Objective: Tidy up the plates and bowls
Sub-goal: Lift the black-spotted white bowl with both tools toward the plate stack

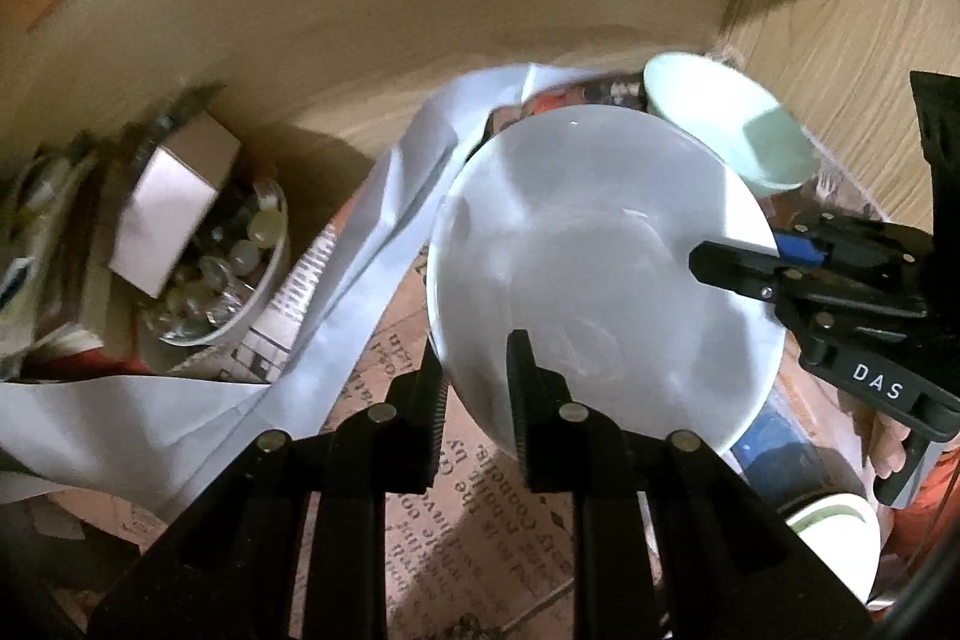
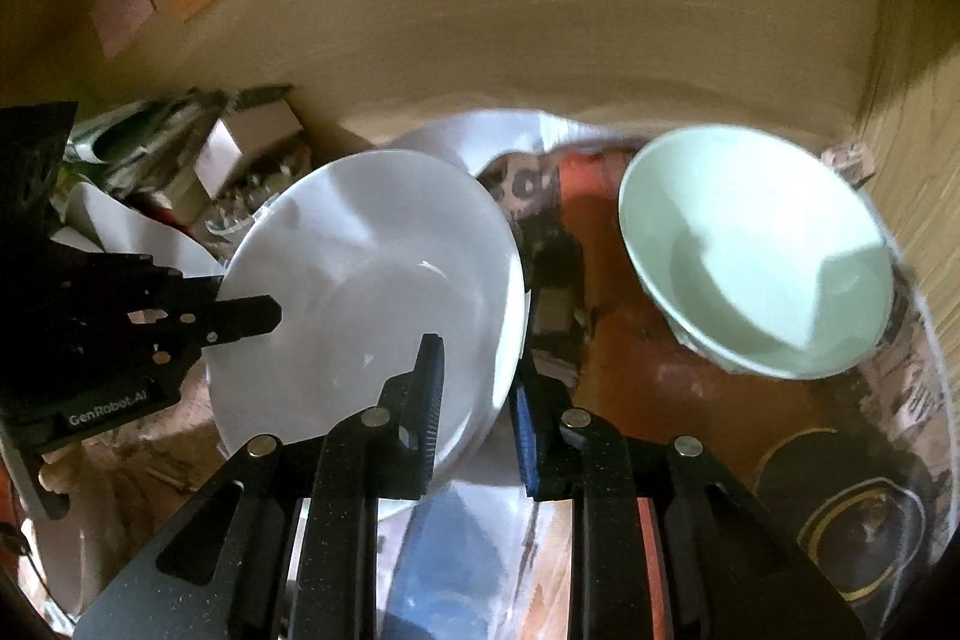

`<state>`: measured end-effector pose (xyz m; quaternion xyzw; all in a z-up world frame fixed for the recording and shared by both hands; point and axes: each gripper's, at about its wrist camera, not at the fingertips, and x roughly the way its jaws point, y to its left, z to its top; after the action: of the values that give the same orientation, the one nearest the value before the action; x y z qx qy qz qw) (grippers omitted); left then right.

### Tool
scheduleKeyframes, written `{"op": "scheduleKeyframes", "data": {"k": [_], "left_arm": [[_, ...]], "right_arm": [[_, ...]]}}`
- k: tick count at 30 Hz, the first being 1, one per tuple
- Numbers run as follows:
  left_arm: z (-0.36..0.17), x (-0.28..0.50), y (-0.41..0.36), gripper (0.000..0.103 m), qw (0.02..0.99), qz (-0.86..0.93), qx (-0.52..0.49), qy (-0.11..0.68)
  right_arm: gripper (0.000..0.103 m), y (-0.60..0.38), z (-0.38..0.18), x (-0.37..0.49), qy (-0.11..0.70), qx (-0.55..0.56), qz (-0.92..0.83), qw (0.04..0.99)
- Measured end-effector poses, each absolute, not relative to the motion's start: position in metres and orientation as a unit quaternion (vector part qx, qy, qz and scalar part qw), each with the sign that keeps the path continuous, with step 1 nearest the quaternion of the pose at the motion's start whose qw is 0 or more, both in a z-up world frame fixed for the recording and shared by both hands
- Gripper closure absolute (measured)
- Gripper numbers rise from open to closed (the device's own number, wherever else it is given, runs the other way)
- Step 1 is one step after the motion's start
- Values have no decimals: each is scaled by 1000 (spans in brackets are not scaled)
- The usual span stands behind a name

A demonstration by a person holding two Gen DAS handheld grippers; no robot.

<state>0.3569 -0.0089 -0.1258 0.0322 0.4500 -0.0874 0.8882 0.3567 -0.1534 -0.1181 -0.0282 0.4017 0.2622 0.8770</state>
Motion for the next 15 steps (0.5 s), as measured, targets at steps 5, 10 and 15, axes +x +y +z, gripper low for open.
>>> {"op": "scheduleKeyframes", "data": {"k": [5, 10, 15], "left_arm": [[-104, 338, -4, 84, 903, -90, 24, 420], [-84, 312, -3, 84, 918, -91, 23, 386], [-68, 286, 4, 84, 929, -91, 19, 359]], "right_arm": [[84, -157, -101, 347, 381, -20, 266, 885], [84, -157, -85, 329, 361, -20, 266, 894], [84, -157, -72, 309, 344, -18, 268, 900]]}}
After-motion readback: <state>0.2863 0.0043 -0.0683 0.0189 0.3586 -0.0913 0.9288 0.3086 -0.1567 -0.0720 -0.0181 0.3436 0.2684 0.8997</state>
